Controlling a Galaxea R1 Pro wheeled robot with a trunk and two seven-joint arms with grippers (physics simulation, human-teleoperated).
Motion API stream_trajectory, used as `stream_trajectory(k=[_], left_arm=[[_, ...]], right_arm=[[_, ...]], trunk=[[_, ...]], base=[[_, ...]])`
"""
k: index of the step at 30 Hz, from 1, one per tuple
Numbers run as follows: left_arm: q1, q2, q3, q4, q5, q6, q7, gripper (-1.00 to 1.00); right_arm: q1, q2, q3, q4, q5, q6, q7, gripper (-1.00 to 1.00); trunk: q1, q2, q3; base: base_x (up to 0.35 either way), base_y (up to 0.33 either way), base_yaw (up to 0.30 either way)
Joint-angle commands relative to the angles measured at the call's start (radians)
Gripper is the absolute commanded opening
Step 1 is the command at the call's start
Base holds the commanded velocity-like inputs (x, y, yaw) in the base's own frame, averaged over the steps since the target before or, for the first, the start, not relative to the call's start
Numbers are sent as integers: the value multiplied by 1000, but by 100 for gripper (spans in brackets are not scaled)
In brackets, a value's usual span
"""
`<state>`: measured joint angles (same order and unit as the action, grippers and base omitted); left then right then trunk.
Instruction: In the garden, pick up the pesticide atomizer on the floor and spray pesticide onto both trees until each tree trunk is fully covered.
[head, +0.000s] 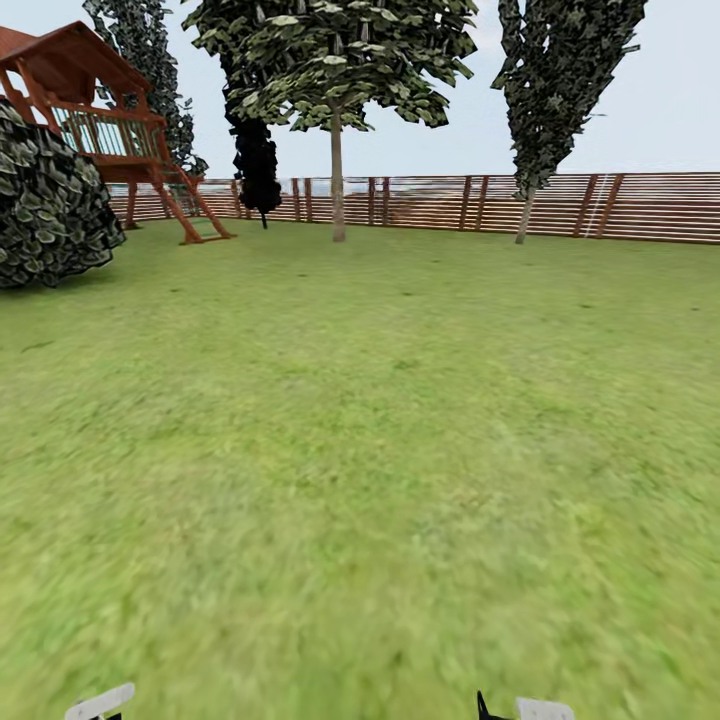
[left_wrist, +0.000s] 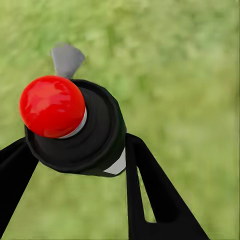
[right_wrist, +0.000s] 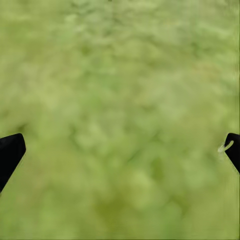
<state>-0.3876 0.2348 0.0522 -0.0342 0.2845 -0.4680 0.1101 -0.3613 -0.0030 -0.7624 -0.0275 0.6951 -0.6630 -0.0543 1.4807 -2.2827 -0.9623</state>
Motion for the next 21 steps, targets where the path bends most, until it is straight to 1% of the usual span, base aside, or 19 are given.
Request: stream_trajectory(k=[1, 21], left_arm=[[-1, 0, 5, 0, -2, -3, 1, -100], [-1, -4, 5, 1, -2, -1, 2, -100]], right_arm=[[-1, 0, -5, 1, 11, -3, -6, 100], [-1, 1, -7, -7, 9, -6, -8, 100]], trunk=[[0, 0, -1], [0, 0, -1]], base=[[340, 0, 0], [340, 0, 0]])
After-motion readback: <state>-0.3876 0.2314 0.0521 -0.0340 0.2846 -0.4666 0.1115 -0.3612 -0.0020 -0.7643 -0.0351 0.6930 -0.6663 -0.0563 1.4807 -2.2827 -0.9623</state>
